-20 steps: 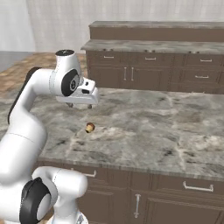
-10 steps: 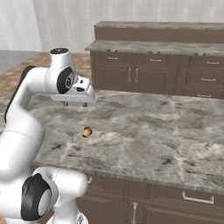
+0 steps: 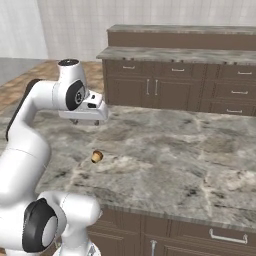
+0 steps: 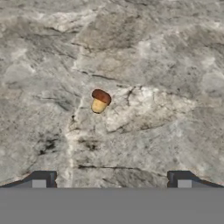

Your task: Place the mushroom in the correct fridge rack based on whether it is a fruit or vegetable. Finally, close the fridge door.

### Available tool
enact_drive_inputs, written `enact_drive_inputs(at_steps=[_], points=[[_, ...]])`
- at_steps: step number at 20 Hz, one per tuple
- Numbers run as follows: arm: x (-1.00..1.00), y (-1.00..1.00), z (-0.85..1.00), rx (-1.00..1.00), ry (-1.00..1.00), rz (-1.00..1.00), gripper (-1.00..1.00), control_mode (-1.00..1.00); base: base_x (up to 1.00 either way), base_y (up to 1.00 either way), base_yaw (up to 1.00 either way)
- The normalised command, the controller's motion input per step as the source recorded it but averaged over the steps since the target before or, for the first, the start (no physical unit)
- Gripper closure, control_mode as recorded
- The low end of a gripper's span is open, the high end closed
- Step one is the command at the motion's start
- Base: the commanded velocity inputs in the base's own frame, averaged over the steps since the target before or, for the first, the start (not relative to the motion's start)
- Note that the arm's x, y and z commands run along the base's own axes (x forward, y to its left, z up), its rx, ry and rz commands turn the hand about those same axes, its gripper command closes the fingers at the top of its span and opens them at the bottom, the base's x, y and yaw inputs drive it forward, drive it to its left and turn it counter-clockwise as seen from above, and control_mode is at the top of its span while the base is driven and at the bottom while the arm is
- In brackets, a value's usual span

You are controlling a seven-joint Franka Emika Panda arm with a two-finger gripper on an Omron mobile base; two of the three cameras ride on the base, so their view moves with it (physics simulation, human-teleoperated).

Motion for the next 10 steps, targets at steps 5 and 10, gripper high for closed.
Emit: enact_drive_inputs(at_steps=[5,10], points=[[0.34,0.48,-1.0,-0.03,0.0,0.0,-1.0,-1.0,0.0,0.0,0.0],[0.13,0.1,-0.86,0.01,0.01,0.0,-1.0,-1.0,0.0,0.0,0.0]])
